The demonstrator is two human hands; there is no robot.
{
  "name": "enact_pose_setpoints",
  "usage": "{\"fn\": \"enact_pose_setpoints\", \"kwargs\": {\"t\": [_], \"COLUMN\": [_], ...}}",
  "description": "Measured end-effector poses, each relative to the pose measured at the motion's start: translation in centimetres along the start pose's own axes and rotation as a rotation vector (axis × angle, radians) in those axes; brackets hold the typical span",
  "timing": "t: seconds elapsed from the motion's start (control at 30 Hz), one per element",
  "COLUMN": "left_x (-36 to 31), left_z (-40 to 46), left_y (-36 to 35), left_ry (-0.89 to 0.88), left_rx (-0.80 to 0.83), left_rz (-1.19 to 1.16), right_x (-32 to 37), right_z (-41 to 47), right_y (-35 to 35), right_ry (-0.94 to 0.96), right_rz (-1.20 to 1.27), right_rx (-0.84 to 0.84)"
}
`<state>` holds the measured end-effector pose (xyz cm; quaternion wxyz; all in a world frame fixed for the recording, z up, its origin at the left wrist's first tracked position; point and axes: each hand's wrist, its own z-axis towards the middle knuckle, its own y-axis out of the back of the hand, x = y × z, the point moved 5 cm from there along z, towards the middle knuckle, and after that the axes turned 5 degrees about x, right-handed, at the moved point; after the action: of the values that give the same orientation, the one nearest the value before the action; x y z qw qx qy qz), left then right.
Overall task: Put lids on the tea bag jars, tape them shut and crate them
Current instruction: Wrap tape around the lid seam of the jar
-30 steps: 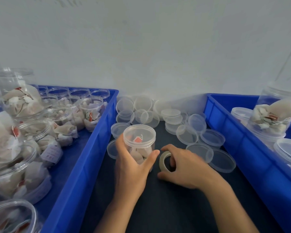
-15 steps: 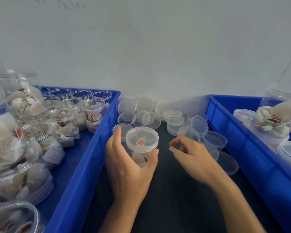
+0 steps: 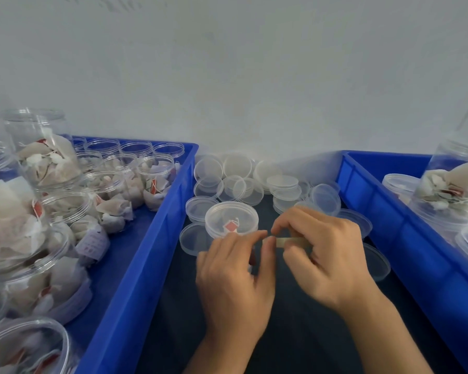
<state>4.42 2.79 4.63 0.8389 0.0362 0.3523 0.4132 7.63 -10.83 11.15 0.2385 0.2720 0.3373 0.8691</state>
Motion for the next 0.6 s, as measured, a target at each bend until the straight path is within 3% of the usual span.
{"fn": "enact_pose_setpoints", "kwargs": {"t": [0.23,0.6], "left_x": [-0.12,0.01], "left_z": [-0.07,0.04], "left_y": [0.51,0.48], "left_ry": [0.164,0.126], "left_rx": [-0.021,-0.011], "left_rz": [-0.373,-0.239], "right_x": [0.75,0.63], "right_z": [-0.39,-0.56], "right_y": [-0.07,-0.98], "right_ry": [0.140,0.102], "right_rz": [-0.151,-0.223], "right_rx": [-0.150,-0.125]}}
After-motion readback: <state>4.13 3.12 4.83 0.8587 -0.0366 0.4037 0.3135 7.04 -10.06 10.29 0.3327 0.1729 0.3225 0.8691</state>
